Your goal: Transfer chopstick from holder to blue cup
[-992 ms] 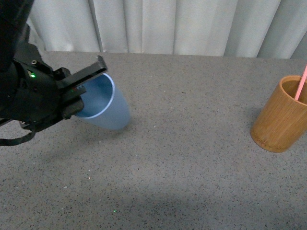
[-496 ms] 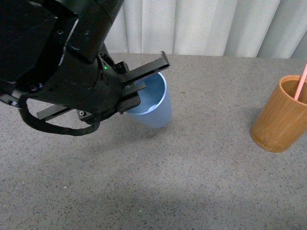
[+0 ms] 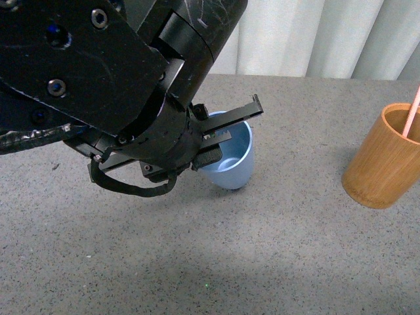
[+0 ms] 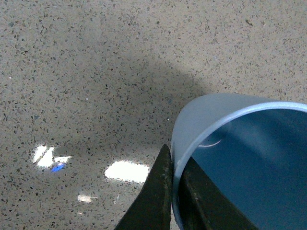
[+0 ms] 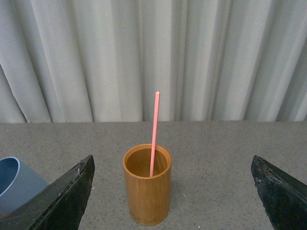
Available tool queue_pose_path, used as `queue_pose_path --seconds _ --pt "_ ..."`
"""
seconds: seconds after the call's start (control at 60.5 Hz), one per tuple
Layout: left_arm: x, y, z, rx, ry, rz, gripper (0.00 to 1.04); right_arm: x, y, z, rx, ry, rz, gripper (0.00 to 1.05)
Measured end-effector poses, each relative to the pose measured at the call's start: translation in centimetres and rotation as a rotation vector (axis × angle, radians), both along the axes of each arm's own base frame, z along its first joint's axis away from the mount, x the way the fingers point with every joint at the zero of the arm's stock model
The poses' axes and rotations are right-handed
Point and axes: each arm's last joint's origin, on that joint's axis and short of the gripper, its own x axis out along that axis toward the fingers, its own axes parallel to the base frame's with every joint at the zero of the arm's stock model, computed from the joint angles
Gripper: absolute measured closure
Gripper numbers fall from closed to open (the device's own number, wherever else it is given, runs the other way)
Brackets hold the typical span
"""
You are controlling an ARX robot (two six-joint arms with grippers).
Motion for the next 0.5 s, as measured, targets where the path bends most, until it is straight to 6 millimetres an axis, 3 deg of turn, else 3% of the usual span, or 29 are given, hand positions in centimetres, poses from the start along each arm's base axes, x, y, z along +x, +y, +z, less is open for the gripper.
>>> queue_pose_path --seconds 0.496 --pt "-0.2 -1.4 -0.3 0.029 0.016 -0.024 1.01 0.0 0.0 0.0 0.000 0.000 0.000 0.09"
